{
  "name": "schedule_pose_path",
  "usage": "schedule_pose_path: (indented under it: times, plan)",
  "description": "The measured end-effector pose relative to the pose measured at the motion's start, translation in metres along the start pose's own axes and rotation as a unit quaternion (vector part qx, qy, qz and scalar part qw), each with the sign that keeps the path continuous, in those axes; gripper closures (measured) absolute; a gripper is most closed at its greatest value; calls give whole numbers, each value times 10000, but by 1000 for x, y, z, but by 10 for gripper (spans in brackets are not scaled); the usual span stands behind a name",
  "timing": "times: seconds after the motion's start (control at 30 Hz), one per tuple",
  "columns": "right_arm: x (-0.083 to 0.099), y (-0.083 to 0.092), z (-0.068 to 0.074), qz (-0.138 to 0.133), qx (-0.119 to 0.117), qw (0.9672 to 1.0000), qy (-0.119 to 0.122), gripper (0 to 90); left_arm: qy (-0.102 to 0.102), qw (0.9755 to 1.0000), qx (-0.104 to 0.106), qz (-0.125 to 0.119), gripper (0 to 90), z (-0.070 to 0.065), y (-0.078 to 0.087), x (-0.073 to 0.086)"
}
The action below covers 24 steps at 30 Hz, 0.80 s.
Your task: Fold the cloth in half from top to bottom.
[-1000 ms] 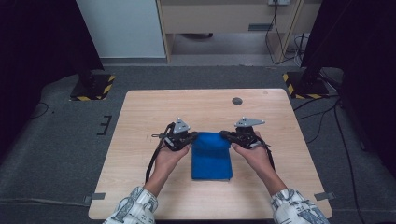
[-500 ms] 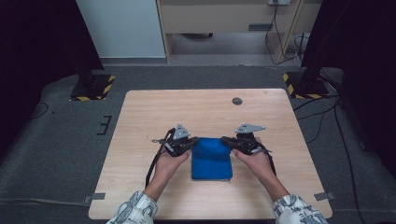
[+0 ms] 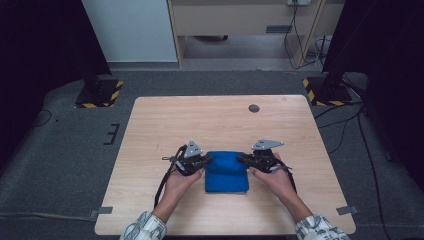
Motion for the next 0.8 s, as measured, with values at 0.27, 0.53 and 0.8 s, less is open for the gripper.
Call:
schedule_pose_path:
  times: [0.27,0.53,0.8]
  plan:
    - [4,3,5,-1,-35,10000,10,821,-22,10000,37,32,846,-6,0,8]
    - [13,4,13,61,-82,9999,84,809,-85,9999,46,74,788,-14,1,16]
    - [23,6,22,138,-123,9997,188,801,-46,9999,132,100,703,-21,1,25]
Point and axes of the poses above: each handheld gripper's, and its own axes: y roughly backward along the jaws, x roughly out of its underside, z roughly to its left, the point moved 9 cm from there along -y, roughly forward along the jaws, and after that the axes turned 12 degrees about z, right-handed, at the moved point
